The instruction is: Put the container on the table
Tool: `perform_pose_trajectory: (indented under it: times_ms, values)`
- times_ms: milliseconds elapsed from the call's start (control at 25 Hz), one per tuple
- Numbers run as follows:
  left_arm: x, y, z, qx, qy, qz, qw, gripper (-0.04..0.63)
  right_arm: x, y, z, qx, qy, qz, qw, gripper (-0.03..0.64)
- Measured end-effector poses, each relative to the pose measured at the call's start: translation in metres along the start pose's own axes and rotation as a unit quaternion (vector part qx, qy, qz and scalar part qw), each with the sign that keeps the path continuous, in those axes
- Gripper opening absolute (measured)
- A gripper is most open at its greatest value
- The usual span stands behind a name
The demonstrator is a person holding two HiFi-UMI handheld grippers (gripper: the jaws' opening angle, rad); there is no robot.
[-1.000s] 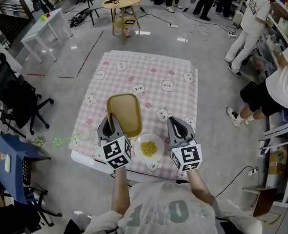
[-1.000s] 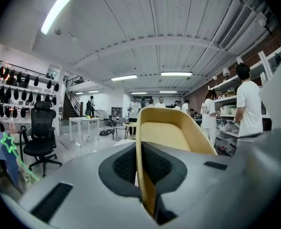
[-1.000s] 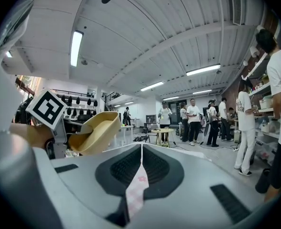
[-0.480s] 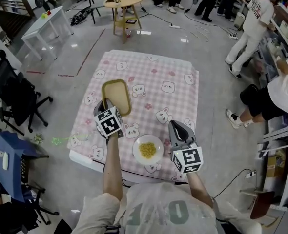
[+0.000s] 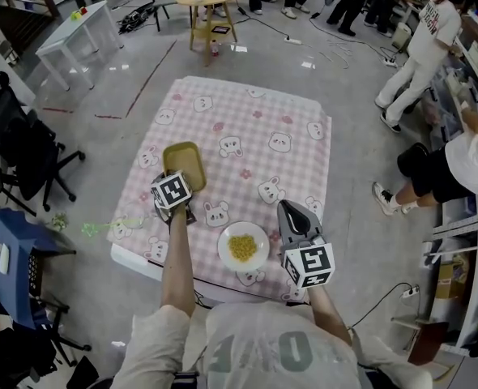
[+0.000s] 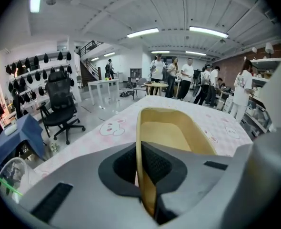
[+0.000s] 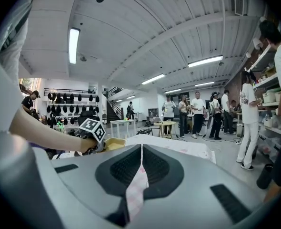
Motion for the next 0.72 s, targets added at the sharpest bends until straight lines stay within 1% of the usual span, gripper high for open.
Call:
perform_pose_trajectory:
  times_ms: [80,240,360,480,640,720]
  values:
    - [0.004,-0.008,-0.004,-0.011,0.002,-0.014,0.9998,0.028,0.001,-0.001,-0.002,0.000,0.002,0.000,1.000,0.031]
    - [0.010,-0.016,-0.012,-0.018,0.009,-0.031,0.9993,0.028,0.004,-0.003,-0.006,0.000,0.004,0.000,1.000,0.031]
    - [0.012,-0.024,-0.012,-0.030,0.007,-0.042,0.9986,0.029,0.003,-0.003,-0.006,0.001,0.006,-0.001,1.000,0.031]
    - [0.010,-0.028,-0.017,-0.027,0.020,-0.042,0.9986,0.029,0.001,-0.003,-0.007,0.003,0.006,0.001,1.000,0.031]
    - [0.008,-0.027,-0.017,-0.031,0.016,-0.034,0.9988,0.031,0.001,-0.003,-0.007,0.006,0.007,0.003,1.000,0.031]
    - [0.006,-0.022,-0.013,-0.036,0.006,-0.023,0.9991,0.032,0.000,-0.002,-0.008,0.006,0.009,0.004,1.000,0.031]
Point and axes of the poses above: the fingertips, and each gripper's own axes: x forward along the fingers, z to its right, y out of its top, the point moved 3 cm from there along -x, backward along the fingers, and after that the axes turned 10 degrees about -y, right-handed, at the moved point
